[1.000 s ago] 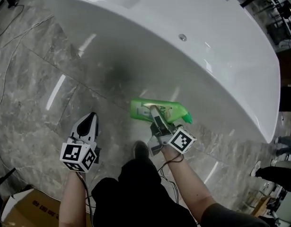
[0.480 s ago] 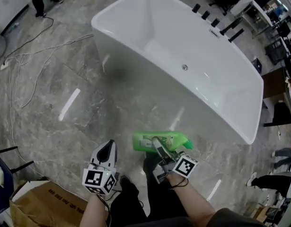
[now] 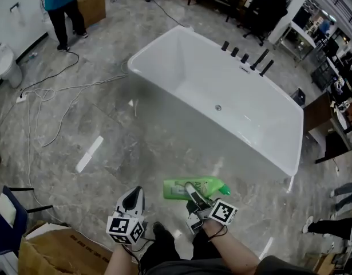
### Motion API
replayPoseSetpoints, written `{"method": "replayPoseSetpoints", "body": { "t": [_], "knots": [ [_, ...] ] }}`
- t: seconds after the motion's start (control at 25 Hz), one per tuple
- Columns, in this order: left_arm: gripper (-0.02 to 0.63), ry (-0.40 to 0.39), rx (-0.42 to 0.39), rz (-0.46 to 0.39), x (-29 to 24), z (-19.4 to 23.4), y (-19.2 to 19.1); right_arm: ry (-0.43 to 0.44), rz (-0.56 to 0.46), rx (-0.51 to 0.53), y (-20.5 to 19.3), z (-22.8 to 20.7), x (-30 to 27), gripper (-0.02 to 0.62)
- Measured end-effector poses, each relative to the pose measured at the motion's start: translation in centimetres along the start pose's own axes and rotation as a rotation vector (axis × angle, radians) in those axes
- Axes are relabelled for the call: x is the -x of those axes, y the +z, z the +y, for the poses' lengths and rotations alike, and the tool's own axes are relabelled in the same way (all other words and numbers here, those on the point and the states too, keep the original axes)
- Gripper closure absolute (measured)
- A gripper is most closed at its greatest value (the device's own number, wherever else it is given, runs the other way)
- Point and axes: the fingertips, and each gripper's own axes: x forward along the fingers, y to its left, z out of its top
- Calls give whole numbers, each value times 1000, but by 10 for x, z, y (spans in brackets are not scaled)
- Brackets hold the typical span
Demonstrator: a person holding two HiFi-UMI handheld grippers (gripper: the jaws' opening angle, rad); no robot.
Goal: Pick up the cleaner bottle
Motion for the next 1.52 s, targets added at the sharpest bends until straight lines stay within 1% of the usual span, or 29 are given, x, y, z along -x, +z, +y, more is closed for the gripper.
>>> {"method": "replayPoseSetpoints", "body": {
  "t": [0.2, 0.28, 0.36, 0.48, 0.72, 0.96, 1.2, 1.36, 1.52],
  "knots": [
    [588, 11, -7, -36, 32, -33, 10, 6, -9, 46, 15, 20, 34, 400],
    [588, 16, -1, -50, 42, -54, 8, 14, -6, 53, 21, 23, 54, 399],
    [588, 13, -13, -58, 51, -81, 4, 14, -4, 46, 27, 25, 79, 400],
    [588, 10, -55, -65, 61, -123, -7, 15, -3, 23, 33, 18, 123, 399],
    [588, 22, -97, -109, 81, -205, -23, 21, 2, 3, 49, -3, 210, 399],
    [588, 40, -77, -139, 108, -291, -61, 47, 10, 10, 65, -17, 304, 400],
    [588, 24, -70, -138, 127, -375, -100, 43, 19, 6, 81, -34, 390, 399],
    [588, 20, -78, -134, 137, -410, -118, 39, 10, -3, 87, -45, 428, 399],
    [588, 25, -90, -136, 144, -422, -121, 44, 5, 2, 88, -45, 444, 399]
  ]
}}
